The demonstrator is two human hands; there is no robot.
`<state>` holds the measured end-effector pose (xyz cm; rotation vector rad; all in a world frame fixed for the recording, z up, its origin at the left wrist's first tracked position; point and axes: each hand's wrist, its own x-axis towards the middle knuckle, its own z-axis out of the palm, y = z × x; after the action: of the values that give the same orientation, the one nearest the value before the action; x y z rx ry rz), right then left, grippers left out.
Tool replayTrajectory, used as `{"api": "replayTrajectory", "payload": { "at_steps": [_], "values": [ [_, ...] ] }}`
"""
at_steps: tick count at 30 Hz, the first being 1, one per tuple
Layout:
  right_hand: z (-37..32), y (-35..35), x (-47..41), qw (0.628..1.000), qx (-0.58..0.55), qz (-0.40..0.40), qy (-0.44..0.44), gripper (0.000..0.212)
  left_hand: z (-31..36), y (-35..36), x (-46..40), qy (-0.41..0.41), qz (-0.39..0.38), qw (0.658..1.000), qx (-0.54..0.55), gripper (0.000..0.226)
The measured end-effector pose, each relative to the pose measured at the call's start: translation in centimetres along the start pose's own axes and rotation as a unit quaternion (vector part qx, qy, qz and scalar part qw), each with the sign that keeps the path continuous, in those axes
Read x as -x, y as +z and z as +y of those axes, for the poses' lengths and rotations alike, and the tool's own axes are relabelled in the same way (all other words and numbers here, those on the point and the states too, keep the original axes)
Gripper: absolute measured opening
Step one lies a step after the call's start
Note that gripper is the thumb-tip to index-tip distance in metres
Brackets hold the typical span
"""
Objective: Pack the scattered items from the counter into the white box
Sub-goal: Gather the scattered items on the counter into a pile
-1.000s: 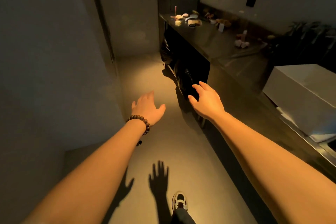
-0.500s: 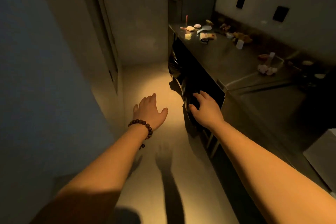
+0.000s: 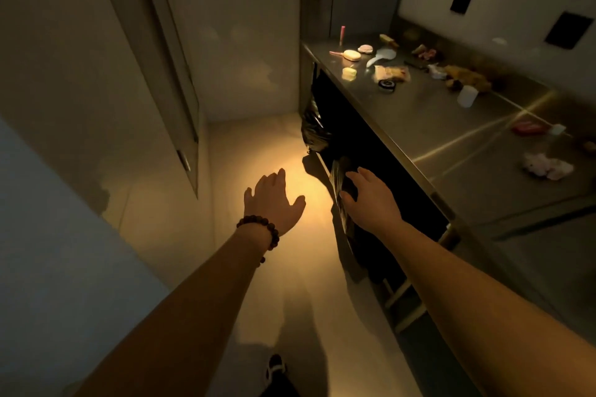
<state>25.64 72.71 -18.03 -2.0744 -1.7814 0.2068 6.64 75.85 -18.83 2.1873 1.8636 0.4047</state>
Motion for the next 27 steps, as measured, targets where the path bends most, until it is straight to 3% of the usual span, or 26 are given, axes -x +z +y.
{"api": "replayTrajectory", "payload": {
  "at_steps": [13, 27],
  "values": [
    [-3.3, 2.9, -22.3, 0.999, -0.029, 0.011, 0.024, 0.049, -2.1, -1.1, -23.9, 0.058, -0.004, 0.998, 0.004, 0.071],
    [4.2, 5.0, -46.0, 0.996, -0.052, 0.036, 0.062, 0.042, 2.0, 3.8, -50.5, 0.147, -0.008, 0.989, -0.007, 0.072]
  ]
}}
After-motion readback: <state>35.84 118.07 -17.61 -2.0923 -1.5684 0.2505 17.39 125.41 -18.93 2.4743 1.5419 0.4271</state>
